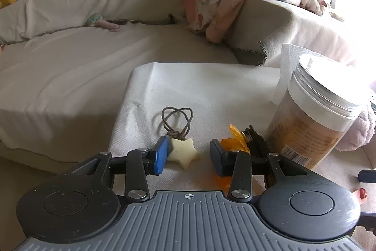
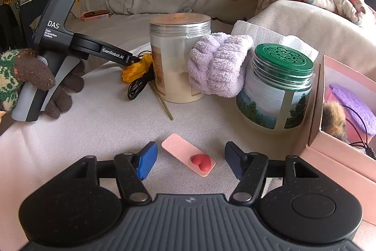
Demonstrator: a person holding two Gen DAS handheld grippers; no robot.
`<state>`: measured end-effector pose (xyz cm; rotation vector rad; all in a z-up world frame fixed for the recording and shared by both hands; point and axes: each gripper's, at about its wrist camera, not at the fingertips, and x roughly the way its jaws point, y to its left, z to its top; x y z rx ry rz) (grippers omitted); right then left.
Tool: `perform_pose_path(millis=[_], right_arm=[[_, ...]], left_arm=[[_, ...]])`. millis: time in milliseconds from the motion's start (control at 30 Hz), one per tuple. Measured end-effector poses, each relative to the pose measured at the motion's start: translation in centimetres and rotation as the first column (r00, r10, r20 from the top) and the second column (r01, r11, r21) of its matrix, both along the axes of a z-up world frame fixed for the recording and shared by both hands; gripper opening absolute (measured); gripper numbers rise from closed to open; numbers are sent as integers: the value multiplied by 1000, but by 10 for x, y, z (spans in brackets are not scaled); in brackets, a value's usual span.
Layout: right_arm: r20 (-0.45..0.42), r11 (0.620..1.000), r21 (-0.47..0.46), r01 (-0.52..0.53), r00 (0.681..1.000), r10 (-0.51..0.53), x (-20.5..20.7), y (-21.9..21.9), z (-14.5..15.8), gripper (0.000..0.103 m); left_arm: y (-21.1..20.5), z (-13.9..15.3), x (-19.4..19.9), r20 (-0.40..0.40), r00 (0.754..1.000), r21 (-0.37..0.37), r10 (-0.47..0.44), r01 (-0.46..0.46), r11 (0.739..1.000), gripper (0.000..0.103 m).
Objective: Organize soft objects
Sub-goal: 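Lift the white star toy with the left gripper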
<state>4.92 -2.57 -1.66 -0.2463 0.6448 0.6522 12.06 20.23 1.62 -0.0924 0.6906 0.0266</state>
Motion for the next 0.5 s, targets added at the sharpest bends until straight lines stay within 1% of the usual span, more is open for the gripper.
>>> perform_pose_path(millis=[67,100,133,167,267,333,400,500], right_arm=[[2,1000,-1,7,1000,-7,0,0,0,64],[6,1000,-3,10,1000,-10,0,0,1,63],[12,1000,-7,14,1000,-14,-1,1,1,53],[16,1000,-8,7,1000,-7,-2,1,2,42],[29,999,-32,5,1000,-4,-4,4,5,42],[40,999,-34,5,999,-4,-6,4,10,42],[62,1000,-26,-6,998,8,-8,3,21,42],[94,1000,-10,-28,995,29,-12,0,40,42]], left_arm=[[-2,0,0,-6,1000,15,-7,7,1000,42],[-4,0,0,-5,1000,38,-7,7,999,39],[-5,0,0,-1,1000,65,-8,8,998,32],[-7,-1,-1,8,1000,80,-21,20,997,33],[-5,-3,-5,31,999,77,-30,28,997,32],[-1,-2,-7,40,998,41,-40,39,998,31],[2,0,-11,56,997,28,-46,45,999,31],[4,9,-15,85,995,28,-56,54,998,31]])
